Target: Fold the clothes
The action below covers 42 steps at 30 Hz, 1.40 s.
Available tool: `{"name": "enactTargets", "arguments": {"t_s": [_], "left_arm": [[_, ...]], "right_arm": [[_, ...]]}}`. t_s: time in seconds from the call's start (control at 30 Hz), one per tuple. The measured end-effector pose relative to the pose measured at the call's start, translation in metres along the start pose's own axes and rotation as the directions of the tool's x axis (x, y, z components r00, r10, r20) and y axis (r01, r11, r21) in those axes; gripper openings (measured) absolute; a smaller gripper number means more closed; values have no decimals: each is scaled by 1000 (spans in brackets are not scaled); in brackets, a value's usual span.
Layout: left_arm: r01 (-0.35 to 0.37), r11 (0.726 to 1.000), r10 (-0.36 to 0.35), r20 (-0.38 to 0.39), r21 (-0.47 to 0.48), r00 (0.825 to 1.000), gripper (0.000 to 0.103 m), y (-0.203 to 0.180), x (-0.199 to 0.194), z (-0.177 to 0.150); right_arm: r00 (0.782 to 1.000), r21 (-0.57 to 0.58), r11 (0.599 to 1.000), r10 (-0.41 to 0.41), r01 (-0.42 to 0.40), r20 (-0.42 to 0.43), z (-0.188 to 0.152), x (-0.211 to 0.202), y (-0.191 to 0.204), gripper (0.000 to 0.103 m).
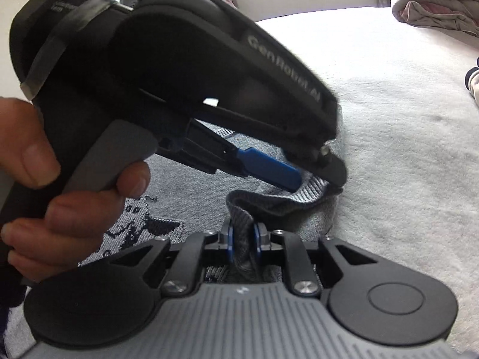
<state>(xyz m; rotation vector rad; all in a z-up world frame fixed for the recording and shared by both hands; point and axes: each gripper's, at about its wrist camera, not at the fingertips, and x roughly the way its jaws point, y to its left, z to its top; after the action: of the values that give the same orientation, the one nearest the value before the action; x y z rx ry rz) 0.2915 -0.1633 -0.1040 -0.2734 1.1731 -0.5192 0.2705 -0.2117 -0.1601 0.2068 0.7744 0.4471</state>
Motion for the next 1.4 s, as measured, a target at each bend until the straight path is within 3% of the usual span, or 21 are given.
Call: {"name": "enactTargets", "arguments": {"t_s": [0.07, 0.2, 0.3, 0.47, 0.53, 0.57, 0.6, 0.77, 0.83, 0.93, 1.0, 1.03, 1.07, 1.13, 1.17, 1.27, 1.4], "left_arm": [[15, 1000, -15, 9, -22, 1000, 4, 7, -4, 0], [47, 995, -43, 55, -86, 998, 3, 30, -21, -2], [44, 988, -25, 124, -148, 992, 3, 55, -39, -4], [116, 945, -50, 216, -306, 975, 5, 101, -56, -9], [152, 927, -81, 215, -342, 973, 22, 112, -57, -10], [167, 922, -98, 206, -350, 974, 42, 115, -56, -11], [171, 923, -105, 203, -344, 974, 51, 115, -55, -13], [187, 938, -134, 192, -291, 972, 52, 102, -48, -21], [129, 957, -80, 192, -259, 978, 50, 95, -45, -23], [33, 978, 13, 222, -205, 975, 29, 86, -44, -25], [6, 982, 40, 236, -190, 971, 7, 83, -43, -25], [-1, 983, 46, 240, -185, 970, 3, 82, -42, -25], [-7, 984, 52, 246, -180, 968, 3, 81, -41, -24], [-16, 987, 58, 271, -157, 961, 3, 78, -44, -23], [-19, 989, 60, 285, -146, 957, 3, 76, -46, -22], [-17, 993, 55, 338, -115, 939, 3, 72, -55, -14], [-34, 996, 60, 365, -77, 929, 3, 69, -60, 4]], "right_arm": [[1000, -5, 1000, 0, 0, -2, 1, 1, 2, 18], [1000, -12, 1000, -3, 3, -1, 2, 2, 6, 18], [1000, -13, 1000, -16, 16, 8, 2, 2, 11, 18], [999, -43, 998, -43, 44, 17, 4, 1, 24, 20], [999, -50, 998, -46, 46, 9, 7, 0, 28, 21], [999, -51, 998, -45, 45, 5, 8, 0, 29, 24], [999, -50, 998, -43, 43, 3, 9, 1, 29, 30], [998, -67, 996, -58, 58, -5, 13, 0, 25, 33], [997, -89, 993, -74, 73, -7, 13, -8, 25, 37], [995, -133, 986, -96, 95, -2, 4, -18, 22, 42], [995, -158, 982, -102, 100, -7, 1, -19, 22, 42], [994, -173, 979, -107, 104, -7, -1, -19, 23, 42], [993, -189, 976, -115, 112, -5, -3, -18, 23, 41], [992, -205, 970, -130, 128, 6, -4, -16, 25, 13], [991, -198, 971, -130, 131, 15, -4, -16, 26, 10], [994, -133, 985, -101, 106, 49, 3, -20, 28, 10], [997, -64, 996, -56, 59, 57, 14, -16, 32, 10]]}}
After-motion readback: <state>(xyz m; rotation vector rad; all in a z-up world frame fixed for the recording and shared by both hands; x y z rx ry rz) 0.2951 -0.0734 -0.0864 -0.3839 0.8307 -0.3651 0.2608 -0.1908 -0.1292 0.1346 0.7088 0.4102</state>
